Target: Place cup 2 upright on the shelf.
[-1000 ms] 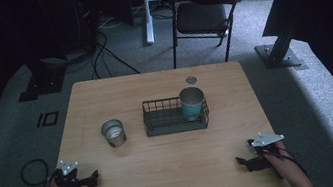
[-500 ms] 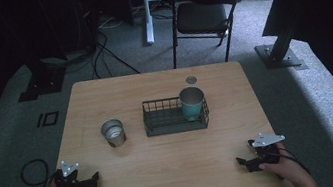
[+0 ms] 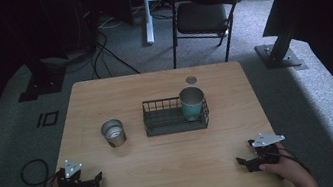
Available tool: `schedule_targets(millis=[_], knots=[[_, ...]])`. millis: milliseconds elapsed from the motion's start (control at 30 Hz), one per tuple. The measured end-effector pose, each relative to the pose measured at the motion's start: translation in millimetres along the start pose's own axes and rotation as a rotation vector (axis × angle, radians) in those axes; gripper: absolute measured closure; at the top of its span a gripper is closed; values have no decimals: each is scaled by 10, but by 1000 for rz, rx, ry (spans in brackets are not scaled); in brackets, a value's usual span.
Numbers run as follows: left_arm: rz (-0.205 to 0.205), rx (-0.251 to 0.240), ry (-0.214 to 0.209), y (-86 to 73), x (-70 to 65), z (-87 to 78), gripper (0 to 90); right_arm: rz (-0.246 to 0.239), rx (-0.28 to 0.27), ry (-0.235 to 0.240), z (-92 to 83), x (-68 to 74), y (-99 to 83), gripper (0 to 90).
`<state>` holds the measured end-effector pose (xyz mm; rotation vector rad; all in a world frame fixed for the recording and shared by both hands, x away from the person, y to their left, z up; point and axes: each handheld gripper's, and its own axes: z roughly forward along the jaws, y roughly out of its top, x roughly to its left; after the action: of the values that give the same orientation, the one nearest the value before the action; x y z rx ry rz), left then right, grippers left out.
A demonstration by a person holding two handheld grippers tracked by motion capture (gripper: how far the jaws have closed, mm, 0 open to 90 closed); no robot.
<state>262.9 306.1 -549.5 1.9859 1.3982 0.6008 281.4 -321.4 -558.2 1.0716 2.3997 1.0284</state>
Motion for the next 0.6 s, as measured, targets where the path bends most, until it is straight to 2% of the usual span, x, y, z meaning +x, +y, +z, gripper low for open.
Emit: schedule_targets(millis=[133, 600], knots=[[2, -36, -14, 63, -17, -21, 5, 0, 0, 0, 0, 0, 0, 110], [28, -94, -49, 236, -99, 21, 5, 1, -1, 1, 0, 0, 0, 110]])
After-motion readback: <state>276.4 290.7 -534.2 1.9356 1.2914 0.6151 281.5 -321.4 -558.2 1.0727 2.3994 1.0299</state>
